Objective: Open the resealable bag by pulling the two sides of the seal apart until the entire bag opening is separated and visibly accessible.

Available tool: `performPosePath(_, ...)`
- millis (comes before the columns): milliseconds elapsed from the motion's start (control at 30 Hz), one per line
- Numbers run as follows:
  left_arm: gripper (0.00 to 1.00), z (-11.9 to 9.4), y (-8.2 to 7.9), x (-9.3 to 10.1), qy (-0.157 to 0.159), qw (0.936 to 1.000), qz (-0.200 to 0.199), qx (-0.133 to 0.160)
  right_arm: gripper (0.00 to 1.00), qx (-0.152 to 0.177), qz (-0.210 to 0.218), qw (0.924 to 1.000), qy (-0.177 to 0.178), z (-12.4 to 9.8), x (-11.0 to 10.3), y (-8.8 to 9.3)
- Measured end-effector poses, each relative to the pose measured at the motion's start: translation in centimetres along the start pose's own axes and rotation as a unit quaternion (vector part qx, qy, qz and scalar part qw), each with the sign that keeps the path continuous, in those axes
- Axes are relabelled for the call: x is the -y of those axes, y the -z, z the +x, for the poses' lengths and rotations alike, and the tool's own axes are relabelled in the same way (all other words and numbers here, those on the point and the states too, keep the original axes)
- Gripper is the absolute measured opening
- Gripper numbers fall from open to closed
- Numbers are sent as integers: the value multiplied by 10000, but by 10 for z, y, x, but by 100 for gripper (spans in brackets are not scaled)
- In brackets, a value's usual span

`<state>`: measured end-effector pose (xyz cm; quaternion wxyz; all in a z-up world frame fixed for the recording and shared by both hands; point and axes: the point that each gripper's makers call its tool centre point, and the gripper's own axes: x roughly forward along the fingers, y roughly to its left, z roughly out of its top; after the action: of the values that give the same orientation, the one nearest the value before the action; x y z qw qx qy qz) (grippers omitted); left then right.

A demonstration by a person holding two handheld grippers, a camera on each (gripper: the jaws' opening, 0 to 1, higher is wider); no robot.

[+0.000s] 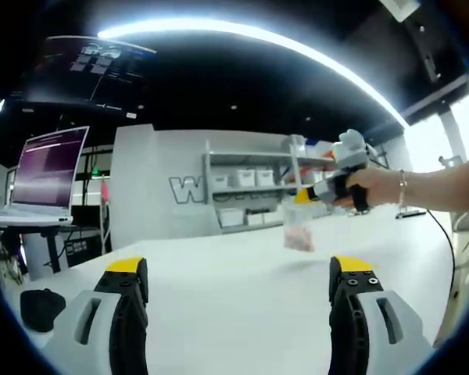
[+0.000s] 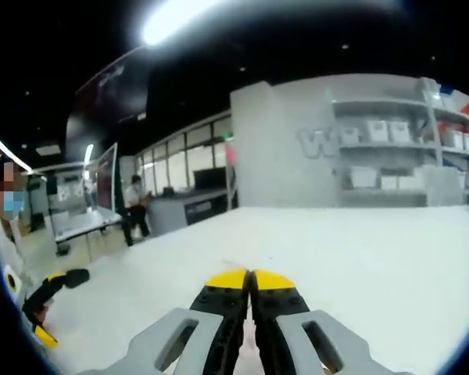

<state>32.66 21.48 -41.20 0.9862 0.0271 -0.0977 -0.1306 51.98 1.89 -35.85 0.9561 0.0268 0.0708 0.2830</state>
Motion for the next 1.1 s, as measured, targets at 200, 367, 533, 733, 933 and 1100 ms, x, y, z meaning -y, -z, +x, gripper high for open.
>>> performPosePath(200, 94, 0, 1, -1, 1, 10000, 4, -25, 0, -39, -12, 10000, 1, 8, 0, 0)
performPosePath(367, 94, 0, 2, -2, 11, 10000, 6, -62, 0, -69, -4, 10000, 18, 16, 3, -1)
performPosePath(533, 94, 0, 3, -3, -3, 10000, 8, -76, 0, -90, -28, 9999, 38, 22, 5, -3)
performPosePath(733, 94, -1, 4, -3, -8, 9999, 15, -101, 0, -146, -94, 9998, 43, 29, 4, -4)
performPosePath(933, 94, -2, 4, -5, -10, 9999, 18, -116, 0, -198, -83, 9997, 91, 36, 9, -2)
performPosePath(1100, 94, -2, 4, -4, 19, 9999, 25, -125, 0, -213, -59, 9997, 99, 42, 9, -3)
